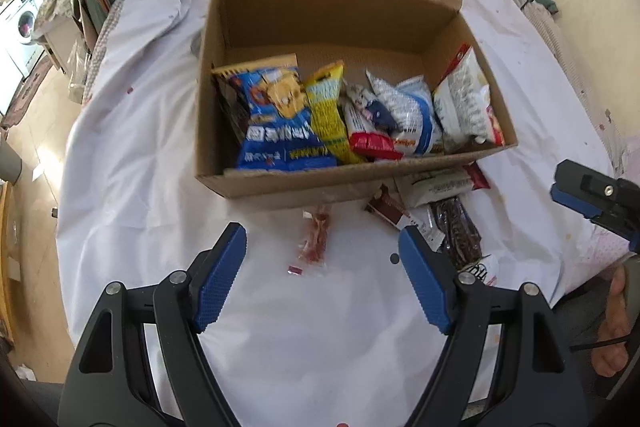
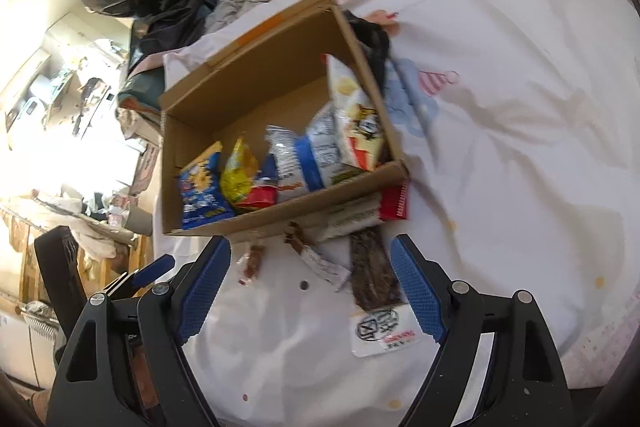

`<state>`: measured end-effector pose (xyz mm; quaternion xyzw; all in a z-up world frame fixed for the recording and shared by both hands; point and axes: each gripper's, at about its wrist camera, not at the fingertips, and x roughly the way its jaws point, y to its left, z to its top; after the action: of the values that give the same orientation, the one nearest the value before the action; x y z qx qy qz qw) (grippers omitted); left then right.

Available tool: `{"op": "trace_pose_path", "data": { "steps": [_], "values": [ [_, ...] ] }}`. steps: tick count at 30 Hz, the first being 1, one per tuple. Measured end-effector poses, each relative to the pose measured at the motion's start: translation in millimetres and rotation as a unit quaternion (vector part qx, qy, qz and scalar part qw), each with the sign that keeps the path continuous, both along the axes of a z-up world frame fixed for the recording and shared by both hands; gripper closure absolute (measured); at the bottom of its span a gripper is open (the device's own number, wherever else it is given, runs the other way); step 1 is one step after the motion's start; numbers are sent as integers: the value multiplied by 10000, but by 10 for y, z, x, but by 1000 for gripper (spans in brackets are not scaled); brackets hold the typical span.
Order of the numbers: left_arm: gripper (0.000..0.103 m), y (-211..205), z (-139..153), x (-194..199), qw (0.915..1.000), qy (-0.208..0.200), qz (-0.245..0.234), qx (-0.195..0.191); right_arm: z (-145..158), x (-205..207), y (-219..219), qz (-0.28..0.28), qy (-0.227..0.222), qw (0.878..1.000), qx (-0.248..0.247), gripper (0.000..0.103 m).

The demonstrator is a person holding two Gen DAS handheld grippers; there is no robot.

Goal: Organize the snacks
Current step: 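Withdraw both grippers toward the snacks left on the sheet, then grasp the clear red jerky packet with the left gripper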

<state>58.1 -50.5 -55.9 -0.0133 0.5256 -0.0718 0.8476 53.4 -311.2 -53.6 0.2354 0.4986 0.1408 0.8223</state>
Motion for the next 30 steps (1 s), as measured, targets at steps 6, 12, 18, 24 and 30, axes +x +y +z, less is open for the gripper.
{"op": "trace_pose_path", "data": {
  "steps": [6,12,18,24,30],
  "values": [
    [29,-157,-342,96,9989,368,-196,193,-122,27,-165,-262,205,9994,-43,18],
    [48,-184,-640,286,9971,641,-188,353,-267,68,-241,-336,470,9982,-176,18],
    [87,-188,-849,348,9941,1024,-171,328,-329,118,-217,-342,576,9973,-284,18],
    [90,-256,-729,198,9941,925,-317,467,-322,127,-118,-189,557,9975,-388,18],
    [90,-282,-582,47,9953,808,-293,446,-304,137,-57,-121,536,9977,-408,18]
  ]
}}
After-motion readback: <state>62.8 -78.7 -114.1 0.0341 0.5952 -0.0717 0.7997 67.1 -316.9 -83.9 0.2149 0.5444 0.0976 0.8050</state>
